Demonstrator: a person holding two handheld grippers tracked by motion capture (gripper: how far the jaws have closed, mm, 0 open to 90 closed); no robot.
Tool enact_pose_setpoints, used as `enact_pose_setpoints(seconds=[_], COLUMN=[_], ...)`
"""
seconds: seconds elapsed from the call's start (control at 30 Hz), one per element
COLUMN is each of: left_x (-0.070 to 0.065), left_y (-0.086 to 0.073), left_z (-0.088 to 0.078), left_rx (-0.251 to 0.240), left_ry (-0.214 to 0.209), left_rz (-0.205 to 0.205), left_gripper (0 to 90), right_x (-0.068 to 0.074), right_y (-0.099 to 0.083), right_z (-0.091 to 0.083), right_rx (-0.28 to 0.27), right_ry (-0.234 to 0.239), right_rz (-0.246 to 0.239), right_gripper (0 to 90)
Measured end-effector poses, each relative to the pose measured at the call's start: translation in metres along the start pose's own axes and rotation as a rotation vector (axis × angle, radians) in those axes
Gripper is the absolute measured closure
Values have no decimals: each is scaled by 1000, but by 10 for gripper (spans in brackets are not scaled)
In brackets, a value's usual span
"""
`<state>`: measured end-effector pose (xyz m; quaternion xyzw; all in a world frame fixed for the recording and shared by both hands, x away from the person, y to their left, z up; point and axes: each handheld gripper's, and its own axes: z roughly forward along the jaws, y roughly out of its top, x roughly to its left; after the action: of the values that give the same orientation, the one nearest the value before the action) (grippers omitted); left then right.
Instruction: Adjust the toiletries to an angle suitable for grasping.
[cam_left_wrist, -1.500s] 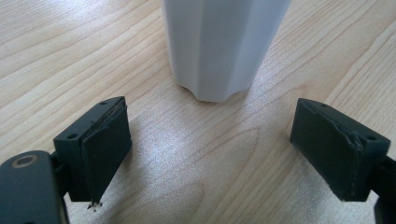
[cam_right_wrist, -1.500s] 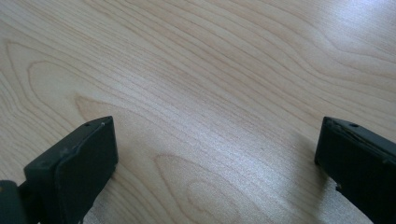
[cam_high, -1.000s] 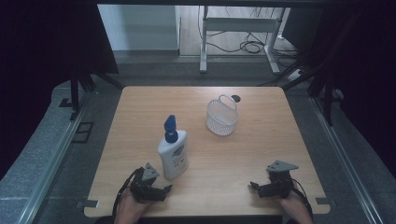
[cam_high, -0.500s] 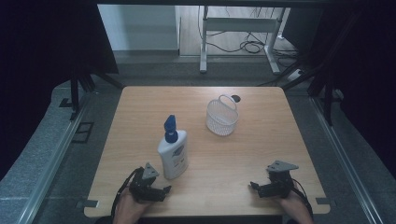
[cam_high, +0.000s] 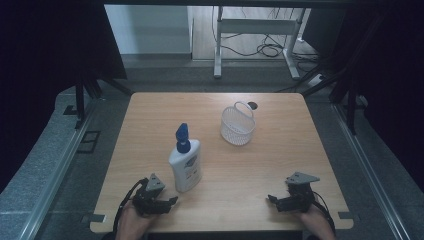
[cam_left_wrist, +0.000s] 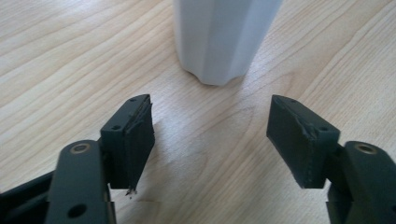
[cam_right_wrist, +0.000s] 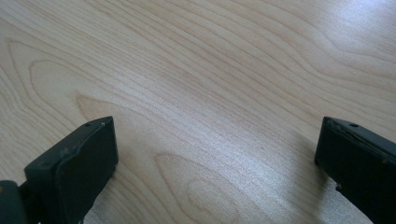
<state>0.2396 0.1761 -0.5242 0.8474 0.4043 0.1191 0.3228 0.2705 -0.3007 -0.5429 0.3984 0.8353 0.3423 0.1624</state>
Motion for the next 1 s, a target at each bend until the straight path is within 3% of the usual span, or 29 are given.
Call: enact_pose_setpoints(seconds=[0.47,0.8,1.0], left_x=[17,32,36], left_y=[0,5,9], left_z=[-7,-5,0], left_rx=[-44,-96,-117], left_ry=[20,17,17], left_rz=[-54,-98,-104], left_gripper=[419,470,531], right_x=[0,0,0], right_y=[0,0,0], right_z=[0,0,0], right_rx=[0,0,0], right_ry=[0,0,0], right_rz=[-1,-1,-1], right_gripper=[0,0,0])
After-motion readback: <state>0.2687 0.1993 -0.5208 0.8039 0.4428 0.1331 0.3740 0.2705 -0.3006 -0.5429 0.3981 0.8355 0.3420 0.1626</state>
